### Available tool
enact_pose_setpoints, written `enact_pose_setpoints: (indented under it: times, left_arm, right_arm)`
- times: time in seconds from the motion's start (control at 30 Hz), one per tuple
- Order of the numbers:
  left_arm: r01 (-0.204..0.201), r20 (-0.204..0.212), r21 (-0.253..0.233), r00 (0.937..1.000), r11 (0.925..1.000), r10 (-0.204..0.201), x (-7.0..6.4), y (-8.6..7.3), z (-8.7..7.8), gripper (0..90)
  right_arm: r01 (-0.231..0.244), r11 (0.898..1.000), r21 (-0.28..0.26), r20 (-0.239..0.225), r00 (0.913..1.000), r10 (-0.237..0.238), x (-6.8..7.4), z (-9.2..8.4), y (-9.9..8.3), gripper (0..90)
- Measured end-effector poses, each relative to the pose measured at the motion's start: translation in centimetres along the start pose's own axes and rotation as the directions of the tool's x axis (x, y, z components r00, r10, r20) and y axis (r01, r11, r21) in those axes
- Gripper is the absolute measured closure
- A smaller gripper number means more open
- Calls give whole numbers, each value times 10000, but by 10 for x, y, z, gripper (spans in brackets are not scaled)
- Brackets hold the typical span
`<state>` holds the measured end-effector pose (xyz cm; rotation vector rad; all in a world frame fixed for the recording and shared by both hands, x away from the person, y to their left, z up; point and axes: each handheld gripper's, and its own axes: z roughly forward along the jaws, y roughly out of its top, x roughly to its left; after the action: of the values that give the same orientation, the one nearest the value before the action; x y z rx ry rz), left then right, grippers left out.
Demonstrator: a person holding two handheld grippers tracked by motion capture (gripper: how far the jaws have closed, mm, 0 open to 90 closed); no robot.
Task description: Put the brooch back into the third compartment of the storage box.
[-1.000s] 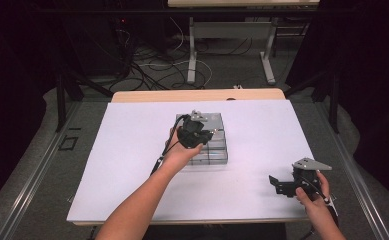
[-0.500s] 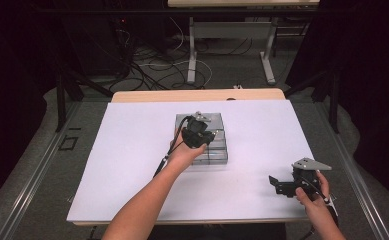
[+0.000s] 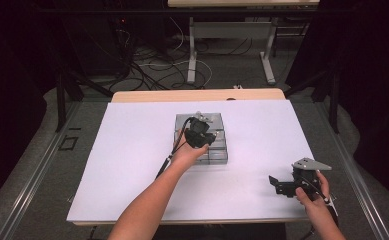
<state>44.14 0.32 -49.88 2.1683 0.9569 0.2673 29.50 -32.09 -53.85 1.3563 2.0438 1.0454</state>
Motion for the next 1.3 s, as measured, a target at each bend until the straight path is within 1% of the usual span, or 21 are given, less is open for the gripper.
enact_pose_setpoints:
  times: [0.23,0.33,0.37,0.4,0.43,0.57,0.63,0.7,0.87,0.9,0.97,1.2,1.3]
  left_arm:
    - [148,1,142,9999,9998,-148,3,-3,8,801]
    - [206,-50,200,9998,9996,-205,2,-4,11,801]
    - [107,130,425,9999,9990,-113,3,-4,10,801]
    - [152,91,435,9998,9989,-156,3,-4,11,801]
    - [189,-57,248,9998,9995,-187,2,-5,13,801]
    - [278,-81,309,9996,9991,-275,2,-5,15,801]
    - [265,-68,214,9996,9994,-263,2,-5,16,800]
    - [210,-71,274,9998,9994,-209,2,-5,17,800]
    - [168,-46,221,9998,9996,-167,1,-5,18,797]
    - [209,-37,230,9998,9995,-208,0,-5,17,792]
    - [217,-5,99,9998,9997,-217,0,-5,17,764]
    - [252,-50,71,9997,9997,-251,1,-5,14,708]
    - [263,-31,65,9996,9996,-263,2,-5,13,667]
  right_arm:
    - [-5,10000,16,1,10000,5,0,0,0,0]
    - [18,10000,3,-4,10000,-18,0,0,0,0]
    - [9,10000,-5,-5,10000,-9,0,0,0,0]
    - [6,10000,-4,-4,10000,-6,0,0,0,0]
    - [27,10000,3,-5,10000,-27,0,0,0,0]
    - [31,10000,3,-27,10000,-31,0,0,0,0]
    - [13,10000,9,-34,10000,-13,0,0,0,0]
    - [68,10000,-1,-34,10000,-68,0,0,0,0]
    - [44,10000,-9,-49,10000,-44,0,0,0,0]
    - [104,9999,-11,-30,9999,-104,0,0,0,0]
    - [94,10000,-15,-40,9999,-94,0,0,0,0]
    - [78,10000,0,-65,9999,-78,0,1,0,0]
    - [57,10000,-1,-61,10000,-57,0,2,1,0]
